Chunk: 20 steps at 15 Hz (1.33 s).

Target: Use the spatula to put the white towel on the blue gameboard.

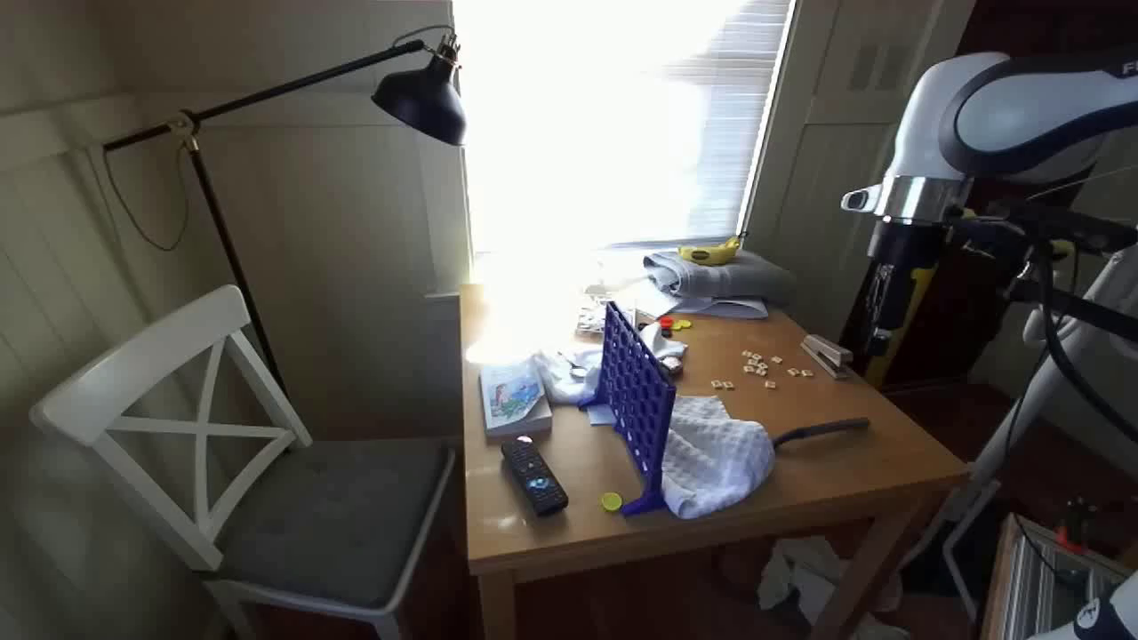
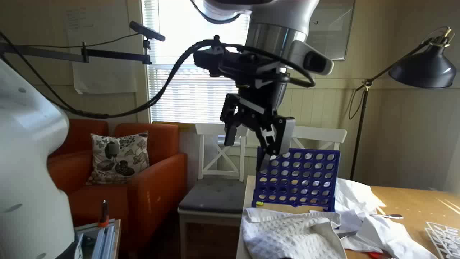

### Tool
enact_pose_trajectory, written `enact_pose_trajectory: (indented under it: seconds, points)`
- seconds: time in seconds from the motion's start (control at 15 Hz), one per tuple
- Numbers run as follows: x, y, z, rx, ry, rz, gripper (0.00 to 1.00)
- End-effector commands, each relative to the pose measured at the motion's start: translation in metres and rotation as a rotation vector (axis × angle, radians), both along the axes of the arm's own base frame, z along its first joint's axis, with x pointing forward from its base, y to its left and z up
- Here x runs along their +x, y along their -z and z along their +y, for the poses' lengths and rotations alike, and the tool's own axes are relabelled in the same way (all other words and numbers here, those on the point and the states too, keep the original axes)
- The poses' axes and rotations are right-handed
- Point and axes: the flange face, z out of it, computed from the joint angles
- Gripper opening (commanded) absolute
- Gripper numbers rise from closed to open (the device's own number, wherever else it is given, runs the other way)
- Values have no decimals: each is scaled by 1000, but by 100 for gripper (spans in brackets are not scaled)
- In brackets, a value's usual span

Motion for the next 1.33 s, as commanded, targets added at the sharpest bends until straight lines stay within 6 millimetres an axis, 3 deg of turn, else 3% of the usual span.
enact_pose_trajectory:
  seconds: [0.0, 0.4, 0.73, 1.07, 1.2, 1.27]
  points:
    - [0, 0, 0, 0, 0, 1, 100]
    - [0, 0, 0, 0, 0, 1, 100]
    - [16, 26, -28, 85, 112, -24, 100]
    - [27, 63, -70, 116, 306, -17, 100]
    - [28, 74, -75, 128, 314, 56, 100]
    - [18, 67, -68, 107, 283, 13, 100]
